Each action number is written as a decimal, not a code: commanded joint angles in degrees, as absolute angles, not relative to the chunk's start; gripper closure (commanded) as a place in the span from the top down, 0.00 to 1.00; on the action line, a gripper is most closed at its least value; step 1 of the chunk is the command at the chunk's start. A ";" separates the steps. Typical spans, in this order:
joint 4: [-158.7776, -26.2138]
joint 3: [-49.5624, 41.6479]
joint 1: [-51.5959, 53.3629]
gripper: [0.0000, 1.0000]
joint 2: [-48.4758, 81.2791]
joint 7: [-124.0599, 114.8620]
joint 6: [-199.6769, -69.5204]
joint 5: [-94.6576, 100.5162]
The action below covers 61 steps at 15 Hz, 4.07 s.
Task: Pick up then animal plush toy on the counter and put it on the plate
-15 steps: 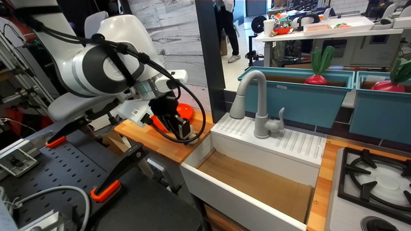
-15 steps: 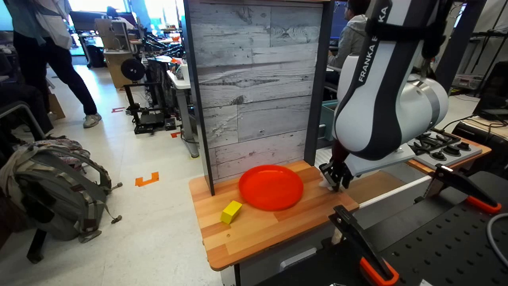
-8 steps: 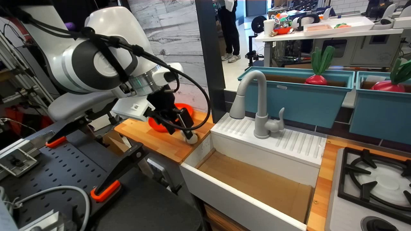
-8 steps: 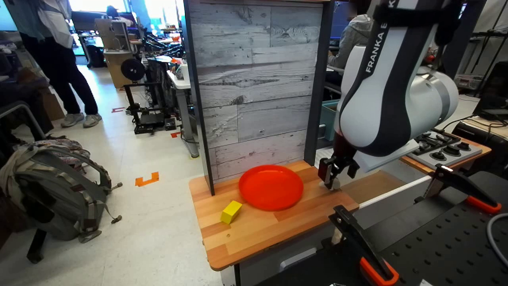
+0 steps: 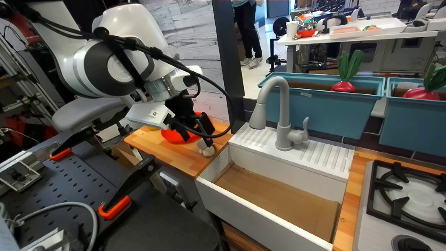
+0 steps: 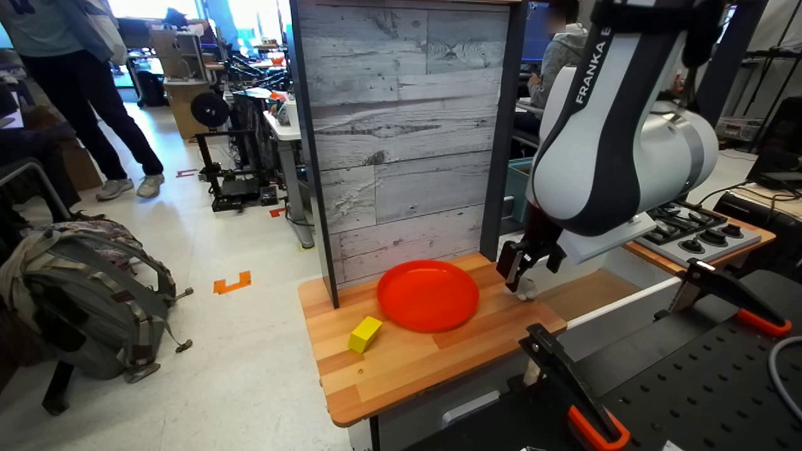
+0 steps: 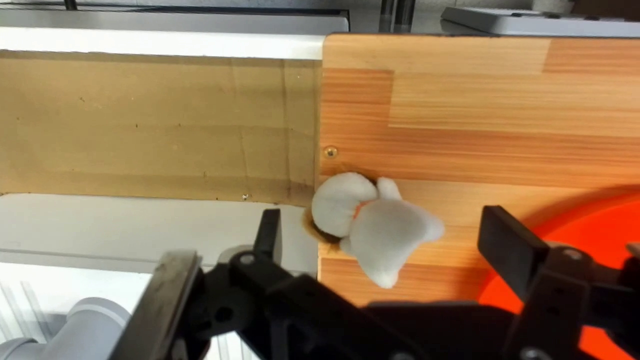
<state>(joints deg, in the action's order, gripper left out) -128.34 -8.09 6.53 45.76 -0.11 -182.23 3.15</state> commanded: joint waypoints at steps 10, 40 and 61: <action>-119.74 -1.25 -4.16 0.34 50.87 4.67 -176.53 3.73; -119.93 2.25 7.50 0.02 46.00 -1.70 -179.61 1.57; -118.73 4.51 8.21 1.00 46.88 -4.53 -175.81 1.64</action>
